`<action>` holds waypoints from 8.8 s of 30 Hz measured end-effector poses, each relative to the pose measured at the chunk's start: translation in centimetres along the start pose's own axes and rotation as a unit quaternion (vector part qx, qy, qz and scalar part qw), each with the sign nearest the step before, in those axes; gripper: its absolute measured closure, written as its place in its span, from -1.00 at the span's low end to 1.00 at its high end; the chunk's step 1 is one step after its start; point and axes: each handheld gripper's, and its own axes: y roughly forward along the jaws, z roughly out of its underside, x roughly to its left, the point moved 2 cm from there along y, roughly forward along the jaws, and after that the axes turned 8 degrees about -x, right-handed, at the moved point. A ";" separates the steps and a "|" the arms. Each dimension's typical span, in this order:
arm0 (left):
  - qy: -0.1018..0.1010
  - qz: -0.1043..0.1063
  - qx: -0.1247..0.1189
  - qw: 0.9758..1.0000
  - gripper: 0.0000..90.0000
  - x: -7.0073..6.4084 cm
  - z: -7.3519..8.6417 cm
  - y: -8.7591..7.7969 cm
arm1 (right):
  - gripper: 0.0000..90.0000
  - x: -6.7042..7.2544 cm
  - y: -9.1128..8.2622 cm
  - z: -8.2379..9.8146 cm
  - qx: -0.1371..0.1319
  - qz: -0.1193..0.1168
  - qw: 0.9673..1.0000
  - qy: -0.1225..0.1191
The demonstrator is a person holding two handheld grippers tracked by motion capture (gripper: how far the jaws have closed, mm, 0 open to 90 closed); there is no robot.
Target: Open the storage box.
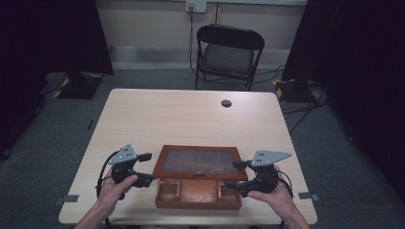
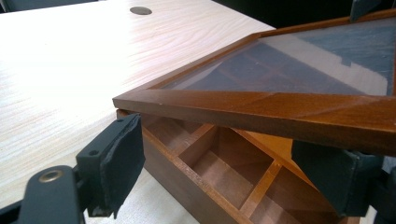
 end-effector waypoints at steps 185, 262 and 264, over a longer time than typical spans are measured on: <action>-0.034 -0.023 -0.001 0.999 0.31 6.8 -3.5 7.1 | 0.23 -12.3 4.0 -0.6 -0.064 0.104 0.990 0.066; -0.126 -0.009 0.039 0.991 0.01 9.9 -0.4 10.3 | -0.18 -16.2 8.1 2.2 -0.036 0.159 0.976 0.144; -0.125 -0.010 0.043 0.991 -0.04 9.9 -0.3 10.4 | -0.24 -16.2 8.4 2.3 -0.032 0.161 0.976 0.144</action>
